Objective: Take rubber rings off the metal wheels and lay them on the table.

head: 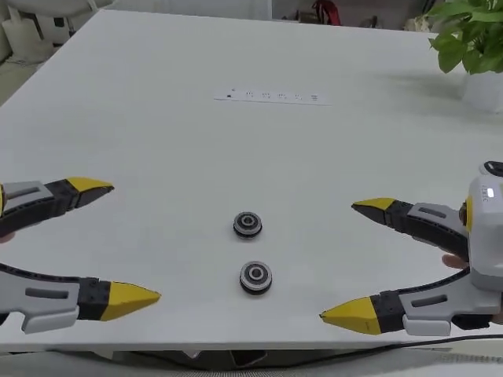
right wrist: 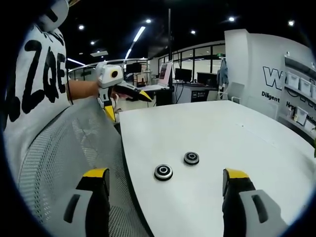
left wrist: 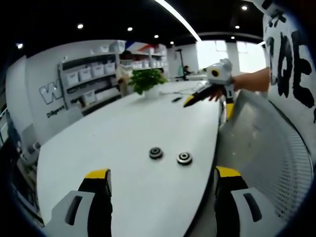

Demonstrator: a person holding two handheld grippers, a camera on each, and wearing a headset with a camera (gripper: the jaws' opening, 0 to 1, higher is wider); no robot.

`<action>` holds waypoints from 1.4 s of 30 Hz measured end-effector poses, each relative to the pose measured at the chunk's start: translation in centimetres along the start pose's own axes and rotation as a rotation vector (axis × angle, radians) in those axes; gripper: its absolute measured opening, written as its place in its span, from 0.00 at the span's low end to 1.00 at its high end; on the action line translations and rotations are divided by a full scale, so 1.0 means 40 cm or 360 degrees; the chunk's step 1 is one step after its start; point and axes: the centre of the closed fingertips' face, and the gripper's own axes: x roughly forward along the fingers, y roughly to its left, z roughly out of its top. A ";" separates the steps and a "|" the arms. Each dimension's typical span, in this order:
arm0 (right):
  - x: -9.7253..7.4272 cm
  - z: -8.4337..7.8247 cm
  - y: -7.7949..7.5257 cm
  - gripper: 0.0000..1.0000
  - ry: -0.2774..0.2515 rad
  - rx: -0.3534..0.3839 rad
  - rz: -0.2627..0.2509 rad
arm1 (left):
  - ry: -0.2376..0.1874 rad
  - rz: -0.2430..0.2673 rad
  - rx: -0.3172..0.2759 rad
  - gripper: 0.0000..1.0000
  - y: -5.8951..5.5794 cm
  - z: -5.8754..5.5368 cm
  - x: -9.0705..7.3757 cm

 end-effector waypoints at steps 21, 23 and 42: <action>0.007 -0.011 -0.018 0.92 0.0015 0.0004 0.0010 | 0.0023 -0.0021 0.0019 0.87 0.016 -0.004 0.014; 0.009 -0.012 -0.019 0.92 0.0019 0.0006 0.0013 | 0.0025 -0.0024 0.0018 0.87 0.016 -0.006 0.016; 0.032 -0.017 -0.027 0.89 0.0006 0.0038 0.0026 | 0.0034 -0.0035 0.0023 0.86 0.030 -0.020 0.027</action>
